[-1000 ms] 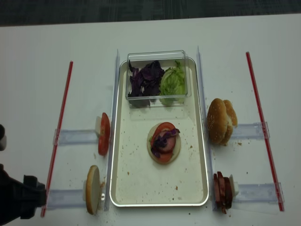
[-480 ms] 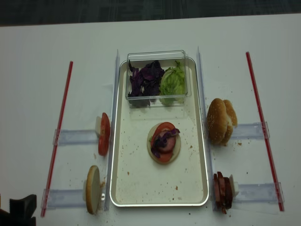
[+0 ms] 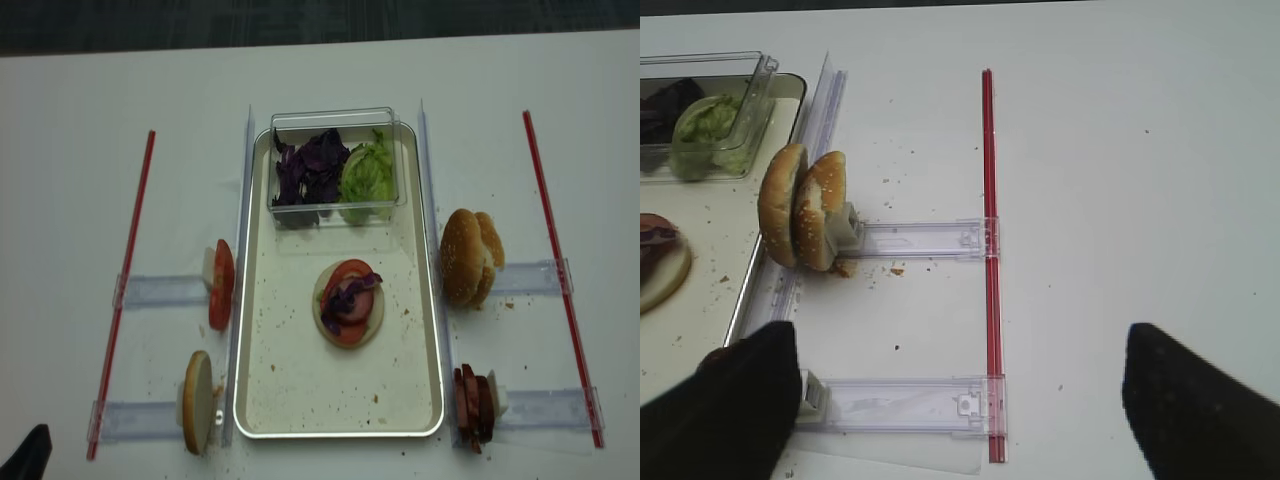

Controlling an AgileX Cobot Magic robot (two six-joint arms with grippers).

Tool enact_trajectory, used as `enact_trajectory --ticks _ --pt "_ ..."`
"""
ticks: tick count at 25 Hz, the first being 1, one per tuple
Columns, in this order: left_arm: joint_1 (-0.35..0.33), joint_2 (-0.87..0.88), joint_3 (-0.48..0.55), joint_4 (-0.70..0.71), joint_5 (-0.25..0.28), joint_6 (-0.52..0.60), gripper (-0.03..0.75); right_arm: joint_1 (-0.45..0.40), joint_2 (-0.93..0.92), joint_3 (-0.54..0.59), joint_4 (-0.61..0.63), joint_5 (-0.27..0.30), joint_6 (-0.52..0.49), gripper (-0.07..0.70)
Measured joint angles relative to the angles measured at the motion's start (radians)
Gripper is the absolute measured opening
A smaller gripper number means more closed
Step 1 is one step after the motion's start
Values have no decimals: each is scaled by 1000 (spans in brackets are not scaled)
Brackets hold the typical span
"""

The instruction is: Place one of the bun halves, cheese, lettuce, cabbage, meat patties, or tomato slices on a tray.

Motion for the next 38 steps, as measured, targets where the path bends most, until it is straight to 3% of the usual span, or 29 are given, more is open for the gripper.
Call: enact_trajectory --ticks 38 --pt "0 -4 0 0 3 9 472 0 0 0 0 1 0 664"
